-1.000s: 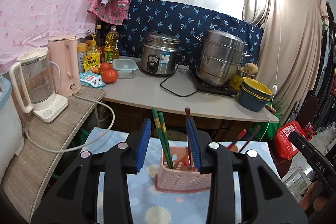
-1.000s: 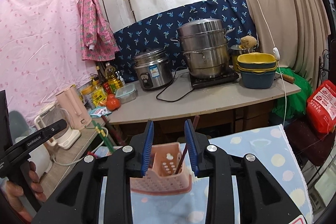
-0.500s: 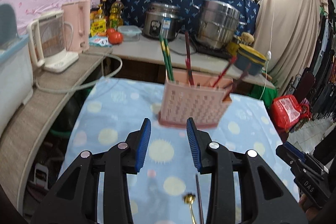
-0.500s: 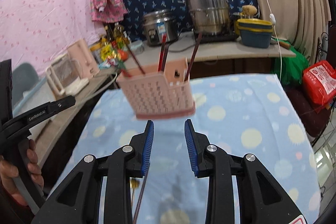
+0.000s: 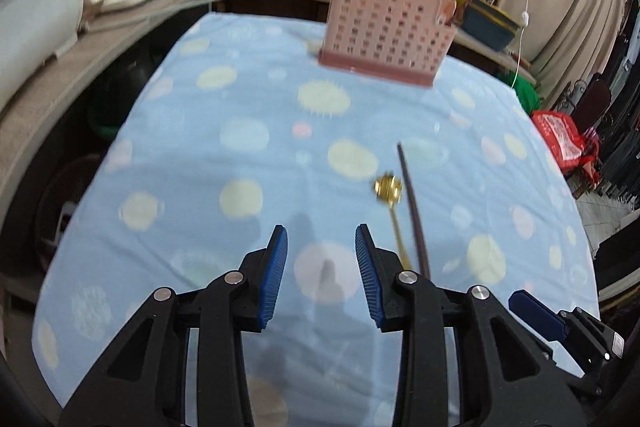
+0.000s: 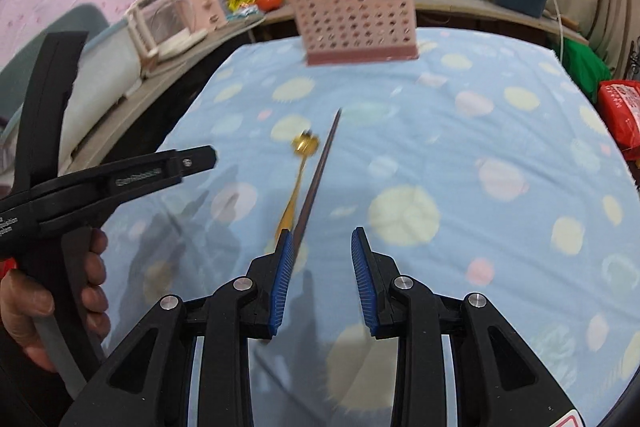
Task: Organize utensils
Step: 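Grasp the gold-banded brown chopstick with the right tool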
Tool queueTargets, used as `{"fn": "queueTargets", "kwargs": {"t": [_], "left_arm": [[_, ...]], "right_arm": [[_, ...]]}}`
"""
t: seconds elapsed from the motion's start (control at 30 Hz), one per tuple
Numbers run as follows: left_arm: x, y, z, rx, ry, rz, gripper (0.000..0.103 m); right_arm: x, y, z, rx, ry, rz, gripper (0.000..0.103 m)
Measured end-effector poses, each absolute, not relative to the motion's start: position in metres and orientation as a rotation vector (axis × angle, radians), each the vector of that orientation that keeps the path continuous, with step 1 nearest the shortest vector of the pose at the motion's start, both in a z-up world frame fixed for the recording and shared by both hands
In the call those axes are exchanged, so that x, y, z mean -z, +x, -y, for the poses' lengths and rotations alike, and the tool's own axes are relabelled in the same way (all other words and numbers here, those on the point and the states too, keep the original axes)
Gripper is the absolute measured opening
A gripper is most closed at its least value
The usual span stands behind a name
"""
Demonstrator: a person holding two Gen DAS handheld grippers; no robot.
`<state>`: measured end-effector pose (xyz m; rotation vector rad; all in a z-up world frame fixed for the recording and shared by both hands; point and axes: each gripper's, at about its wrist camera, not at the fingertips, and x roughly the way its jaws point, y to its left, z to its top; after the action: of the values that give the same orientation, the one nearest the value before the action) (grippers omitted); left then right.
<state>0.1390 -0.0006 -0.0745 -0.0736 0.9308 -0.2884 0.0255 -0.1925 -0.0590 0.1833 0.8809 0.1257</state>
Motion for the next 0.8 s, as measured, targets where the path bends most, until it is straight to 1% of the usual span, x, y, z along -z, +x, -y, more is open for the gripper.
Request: {"fn": "queueTargets", "kwargs": {"t": [0.37,0.43,0.53,0.6,0.7,0.8], "left_arm": [[0.104,0.108,-0.005,0.283,-0.049,-0.996,0.034],[0.107,0.106,-0.004,0.283,-0.043,-1.000,0.034],[0.106,0.102,-0.002,0.280,-0.025,-0.994,0.034],[0.107,0.101,-0.001,0.283,-0.021,-0.994,0.034],[0.106,0.100,0.000,0.286,-0.021,-0.996,0.034],[0.106,0.100,0.002,0.290,-0.021,-0.998,0.034]], "right_arm": [[0.083,0.014,0.159,-0.185,0.154,-0.948,0.030],[0.086,0.013,0.159,-0.183,0.155,-0.952,0.028],[0.089,0.013,0.158,-0.179,0.154,-0.957,0.025],[0.091,0.013,0.158,-0.175,0.149,-0.961,0.017],[0.093,0.012,0.162,-0.167,0.157,-0.962,0.010],[0.094,0.011,0.167,-0.159,0.175,-0.959,0.009]]}}
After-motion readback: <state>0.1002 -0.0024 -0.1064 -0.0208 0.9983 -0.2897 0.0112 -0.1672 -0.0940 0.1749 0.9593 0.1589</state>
